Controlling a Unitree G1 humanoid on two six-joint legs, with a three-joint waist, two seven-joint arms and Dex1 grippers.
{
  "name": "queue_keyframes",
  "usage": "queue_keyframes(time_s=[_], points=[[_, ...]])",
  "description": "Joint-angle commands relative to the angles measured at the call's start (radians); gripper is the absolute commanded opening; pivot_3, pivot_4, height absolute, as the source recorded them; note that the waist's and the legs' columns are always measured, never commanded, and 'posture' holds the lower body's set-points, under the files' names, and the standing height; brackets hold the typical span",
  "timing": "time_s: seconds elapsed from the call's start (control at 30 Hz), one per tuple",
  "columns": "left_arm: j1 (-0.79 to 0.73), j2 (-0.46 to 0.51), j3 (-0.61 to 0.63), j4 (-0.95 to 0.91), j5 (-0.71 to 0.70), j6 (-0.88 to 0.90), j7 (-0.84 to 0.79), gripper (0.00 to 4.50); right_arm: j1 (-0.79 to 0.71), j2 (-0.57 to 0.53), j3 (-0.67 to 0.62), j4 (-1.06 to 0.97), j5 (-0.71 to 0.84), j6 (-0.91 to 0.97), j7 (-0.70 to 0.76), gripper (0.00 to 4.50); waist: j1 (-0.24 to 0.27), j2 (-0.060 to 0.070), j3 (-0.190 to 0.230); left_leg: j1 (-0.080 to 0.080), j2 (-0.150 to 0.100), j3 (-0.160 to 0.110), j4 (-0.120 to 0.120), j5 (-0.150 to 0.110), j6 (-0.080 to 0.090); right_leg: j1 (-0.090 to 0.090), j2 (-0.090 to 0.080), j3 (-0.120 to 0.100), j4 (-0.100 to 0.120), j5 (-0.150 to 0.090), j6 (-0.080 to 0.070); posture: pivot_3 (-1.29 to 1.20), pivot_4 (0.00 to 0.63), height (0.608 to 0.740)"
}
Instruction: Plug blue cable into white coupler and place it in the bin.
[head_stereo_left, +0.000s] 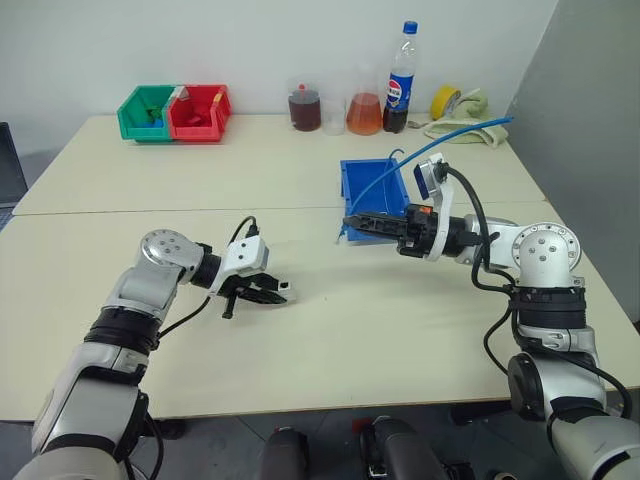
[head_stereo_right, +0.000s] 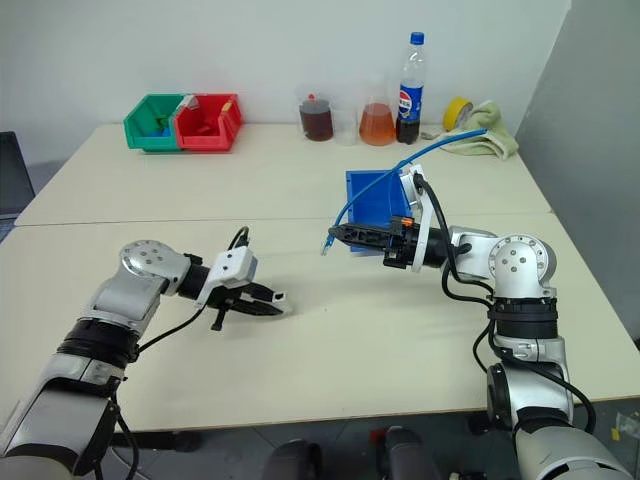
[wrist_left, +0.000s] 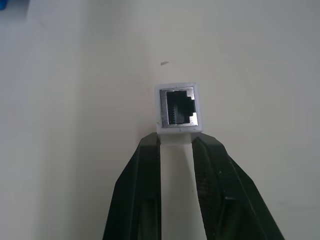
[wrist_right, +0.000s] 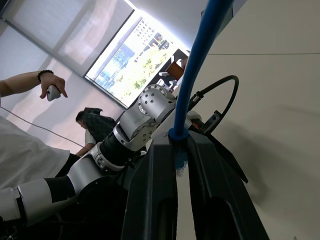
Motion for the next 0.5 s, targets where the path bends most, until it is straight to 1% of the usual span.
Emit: queue_keyframes(time_s=[0.03,0.27,0.5], points=[[-0.037,-0.005,-0.011,0.066,0.036,-0.083,-0.003,0.59,-0.006,0.004,-0.028,-0.038,0.025,-0.004,-0.002,0.08,0.0,0.0,0.0,0.0,0.0,0.0,0.0,0.0,0.0,0.0,0.0,0.0,0.0,0.0,0.0,0.0,0.15,0.74],[-0.061,-0.003,-0.008,0.171,0.069,-0.167,0.008,0.59,0.003,0.0,-0.037,-0.05,0.032,0.004,-0.01,0.08,0.0,0.0,0.0,0.0,0.0,0.0,0.0,0.0,0.0,0.0,0.0,0.0,0.0,0.0,0.0,0.0,0.15,0.74],[-0.037,0.024,0.002,0.19,0.071,-0.202,0.002,0.59,0.002,0.002,-0.036,-0.046,0.031,0.007,-0.012,0.08,-0.002,0.0,0.0,0.0,0.001,0.0,0.0,0.0,0.0,0.0,0.0,0.0,0.001,0.0,0.0,0.0,0.15,0.74]])
